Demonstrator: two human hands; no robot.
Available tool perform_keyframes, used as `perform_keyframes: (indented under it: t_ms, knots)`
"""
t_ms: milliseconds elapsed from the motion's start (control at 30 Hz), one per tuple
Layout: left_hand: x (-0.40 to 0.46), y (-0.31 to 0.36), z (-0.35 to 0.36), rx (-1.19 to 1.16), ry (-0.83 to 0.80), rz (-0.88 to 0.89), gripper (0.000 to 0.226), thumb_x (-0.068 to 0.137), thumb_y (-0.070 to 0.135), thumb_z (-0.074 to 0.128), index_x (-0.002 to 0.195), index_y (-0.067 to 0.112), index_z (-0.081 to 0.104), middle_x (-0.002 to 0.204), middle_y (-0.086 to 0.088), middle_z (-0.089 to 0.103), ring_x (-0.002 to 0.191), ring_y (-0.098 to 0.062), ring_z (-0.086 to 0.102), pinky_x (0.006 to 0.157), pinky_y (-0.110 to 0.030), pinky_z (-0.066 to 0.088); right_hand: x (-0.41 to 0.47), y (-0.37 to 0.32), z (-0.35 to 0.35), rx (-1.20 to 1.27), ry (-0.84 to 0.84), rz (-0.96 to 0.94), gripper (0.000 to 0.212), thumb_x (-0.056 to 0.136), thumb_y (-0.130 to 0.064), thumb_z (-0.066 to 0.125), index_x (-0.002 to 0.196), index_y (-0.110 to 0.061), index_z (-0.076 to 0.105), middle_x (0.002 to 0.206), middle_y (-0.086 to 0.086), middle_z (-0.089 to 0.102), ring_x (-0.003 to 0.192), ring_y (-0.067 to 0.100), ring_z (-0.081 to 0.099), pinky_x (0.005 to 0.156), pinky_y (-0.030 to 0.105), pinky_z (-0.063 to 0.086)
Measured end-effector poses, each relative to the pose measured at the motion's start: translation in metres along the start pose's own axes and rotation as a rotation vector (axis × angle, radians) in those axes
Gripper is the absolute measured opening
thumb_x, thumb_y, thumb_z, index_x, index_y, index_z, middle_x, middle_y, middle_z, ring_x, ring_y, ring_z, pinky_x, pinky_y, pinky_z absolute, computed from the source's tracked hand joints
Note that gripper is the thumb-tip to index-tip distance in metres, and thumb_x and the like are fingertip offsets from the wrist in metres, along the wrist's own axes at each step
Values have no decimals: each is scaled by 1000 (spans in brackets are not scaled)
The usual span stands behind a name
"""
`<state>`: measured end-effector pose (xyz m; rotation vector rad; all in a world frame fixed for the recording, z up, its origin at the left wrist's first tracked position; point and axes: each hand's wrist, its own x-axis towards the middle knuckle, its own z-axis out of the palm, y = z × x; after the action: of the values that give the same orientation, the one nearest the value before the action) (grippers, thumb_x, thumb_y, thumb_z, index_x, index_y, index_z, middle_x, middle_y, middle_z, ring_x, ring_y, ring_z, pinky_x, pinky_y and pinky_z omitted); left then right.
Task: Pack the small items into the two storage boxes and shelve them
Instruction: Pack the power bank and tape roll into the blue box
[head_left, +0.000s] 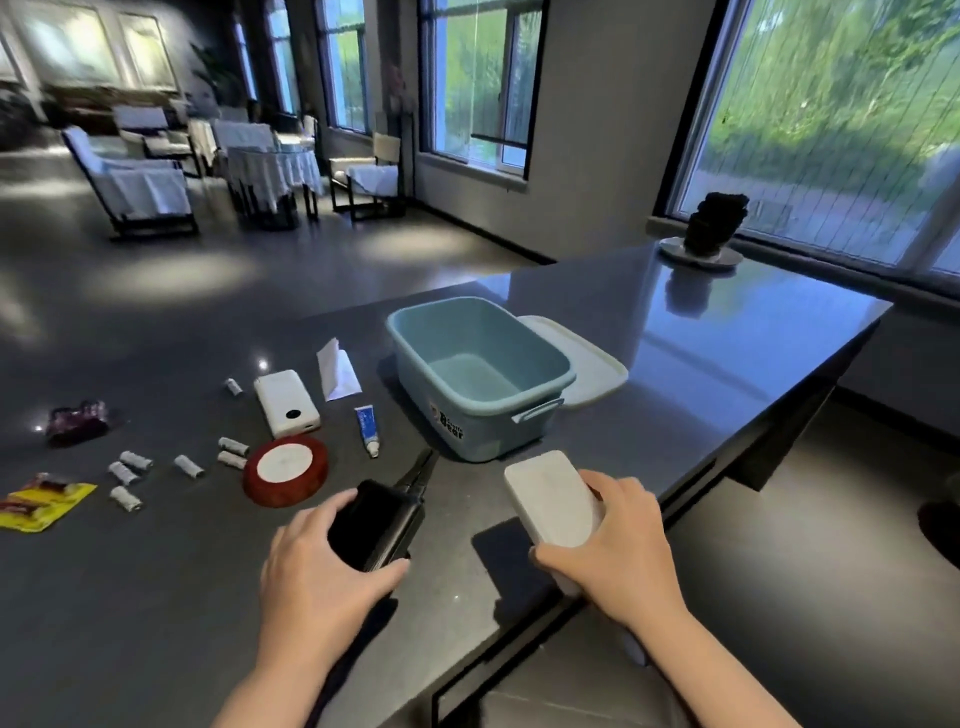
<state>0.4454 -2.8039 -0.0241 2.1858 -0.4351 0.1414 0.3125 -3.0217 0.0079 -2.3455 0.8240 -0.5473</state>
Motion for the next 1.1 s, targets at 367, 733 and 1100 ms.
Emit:
perform_keyframes:
  t_ms: [367, 733, 1100]
  knots:
    - [103, 30, 21, 8, 212, 0, 79, 46, 37, 88, 119, 32, 58, 109, 8, 58, 110, -19, 49, 96, -42, 42, 191, -22, 4, 38, -30, -165, 84, 51, -43, 84, 127, -24, 53, 113, -3, 49, 110, 18, 45, 83, 29, 39]
    - [165, 30, 41, 53, 274, -94, 76, 45, 35, 90, 115, 37, 58, 102, 12, 57, 106, -18, 50, 87, -36, 41, 343, -63, 78, -332, -383, -434, 88, 55, -42, 84, 133, -24, 50, 122, 3, 48, 119, 24, 40, 97, 37, 43]
    - [201, 56, 68, 106, 394, -163, 77, 48, 33, 88, 118, 37, 56, 102, 17, 52, 105, -9, 46, 88, -27, 36, 403, -64, 163, -503, -705, -693, 84, 54, -30, 86, 130, -22, 51, 117, 2, 49, 115, 25, 40, 89, 37, 48]
